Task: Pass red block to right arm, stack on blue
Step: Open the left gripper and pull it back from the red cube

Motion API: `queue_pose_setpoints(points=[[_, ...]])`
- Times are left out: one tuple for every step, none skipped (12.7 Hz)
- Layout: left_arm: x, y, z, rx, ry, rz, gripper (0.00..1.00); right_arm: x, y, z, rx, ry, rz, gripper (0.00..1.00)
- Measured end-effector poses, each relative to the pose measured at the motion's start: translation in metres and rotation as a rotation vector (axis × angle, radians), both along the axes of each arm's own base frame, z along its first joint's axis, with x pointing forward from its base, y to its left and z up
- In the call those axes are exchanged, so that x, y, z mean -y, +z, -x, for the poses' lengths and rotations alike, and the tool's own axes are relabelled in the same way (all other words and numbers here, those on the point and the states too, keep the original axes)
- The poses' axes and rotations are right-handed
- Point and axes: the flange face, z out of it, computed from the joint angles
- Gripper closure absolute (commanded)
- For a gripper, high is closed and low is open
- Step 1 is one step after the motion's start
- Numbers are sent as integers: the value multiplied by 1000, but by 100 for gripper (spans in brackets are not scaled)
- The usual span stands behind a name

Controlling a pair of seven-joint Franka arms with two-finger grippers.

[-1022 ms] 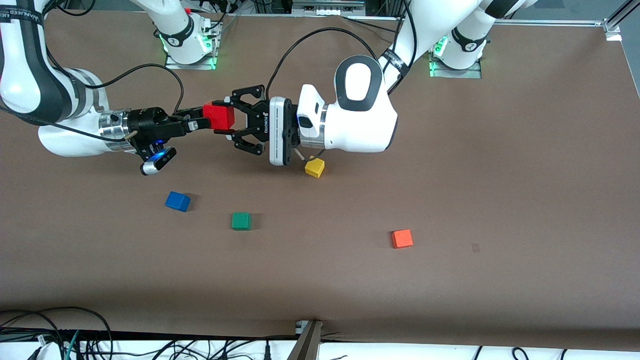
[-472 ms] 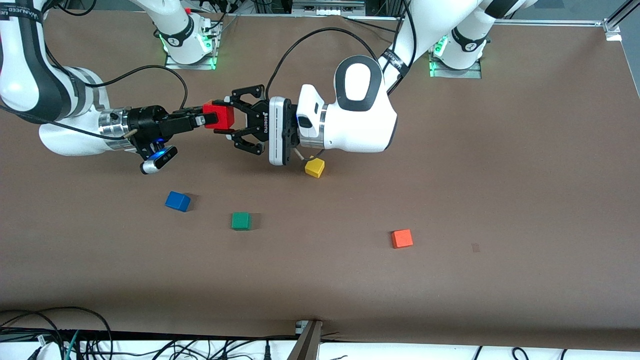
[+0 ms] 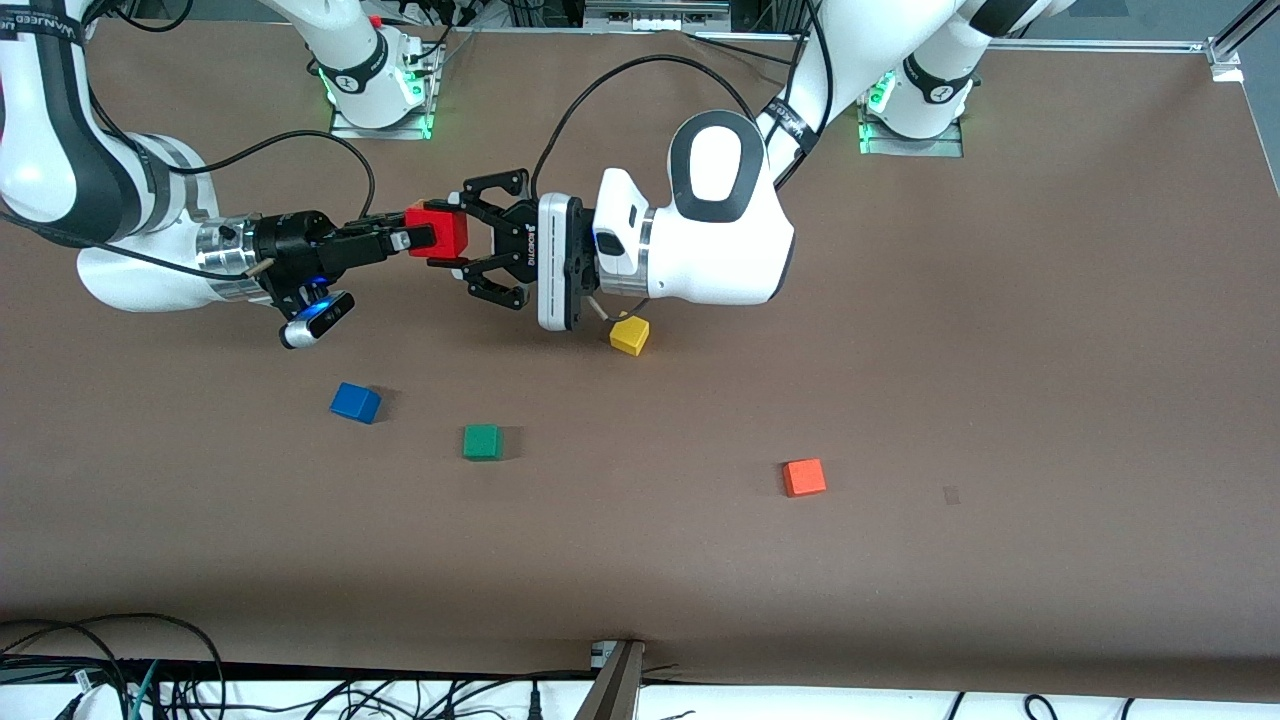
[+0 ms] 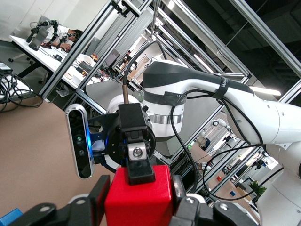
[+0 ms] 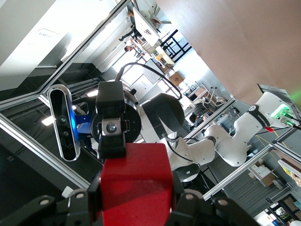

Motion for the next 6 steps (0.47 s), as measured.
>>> queue_pose_setpoints(points=[[-2, 0, -2, -13, 5, -1, 0, 0, 0, 0, 1, 0, 0, 85], [-6, 0, -6, -24, 12, -3, 0, 0, 0, 0, 1, 1, -1, 85], [-12, 1, -12, -33, 24, -4, 0, 0, 0, 0, 2, 1, -1, 85], [-22, 2, -21, -38, 39, -4, 0, 0, 2, -1, 7, 1, 0, 85], [-37, 3, -33, -37, 60, -3, 0, 0, 4, -2, 16, 4, 5, 85], [-57, 4, -49, -35, 81, 2, 0, 0, 7, -3, 27, 12, 18, 85]])
